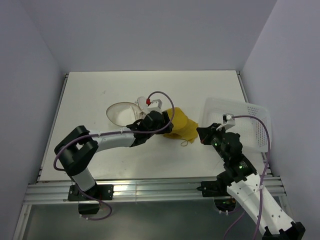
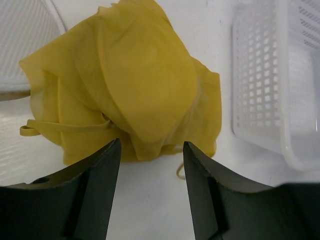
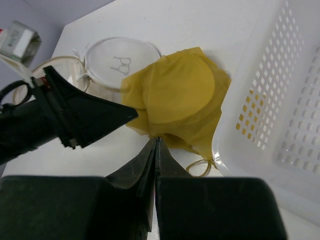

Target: Place the bra in the laundry bag and zip it closed

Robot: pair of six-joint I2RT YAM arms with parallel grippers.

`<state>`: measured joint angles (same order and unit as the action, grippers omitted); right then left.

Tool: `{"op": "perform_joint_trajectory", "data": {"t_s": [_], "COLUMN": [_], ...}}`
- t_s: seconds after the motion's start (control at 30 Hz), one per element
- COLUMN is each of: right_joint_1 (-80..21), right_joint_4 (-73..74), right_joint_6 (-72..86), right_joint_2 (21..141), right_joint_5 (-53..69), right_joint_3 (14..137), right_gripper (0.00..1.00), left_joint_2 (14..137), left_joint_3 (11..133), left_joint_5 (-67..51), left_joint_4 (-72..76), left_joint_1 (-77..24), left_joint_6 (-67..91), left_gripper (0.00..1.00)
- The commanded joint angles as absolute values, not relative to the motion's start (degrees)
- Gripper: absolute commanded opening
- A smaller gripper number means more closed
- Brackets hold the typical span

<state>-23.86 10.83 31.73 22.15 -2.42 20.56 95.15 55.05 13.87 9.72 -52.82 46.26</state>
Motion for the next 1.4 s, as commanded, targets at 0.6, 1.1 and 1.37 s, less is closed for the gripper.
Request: {"op": "perform_joint_trajectory", "data": {"t_s": [0.6,1.1,1.37], "right_joint_1": [-24.2,-24.2,-24.2], "right_joint_4": [6.9,6.6,6.3], "right_joint_6": [31.1,29.7,25.9], "right_joint_2": [21.5,21.7,25.7], "right_joint_5": [-0.3,5.2,13.7], "right_joint_3": [18.9,24.3,32.3], "right_gripper": [0.05,0.65,0.82], "left_joint_2": [106.4,84.6,61.2], "left_joint_3": [59.4,50.4,42.5], "left_joint_5": [15.6,10.8,7.7], "left_joint_4": [19.8,22.3,17.5], "left_joint_1": [-53.2,-55.7,-56.4], "left_joint_6": [51.4,48.1,49.0], "left_gripper": [0.38,0.0,0.0]}}
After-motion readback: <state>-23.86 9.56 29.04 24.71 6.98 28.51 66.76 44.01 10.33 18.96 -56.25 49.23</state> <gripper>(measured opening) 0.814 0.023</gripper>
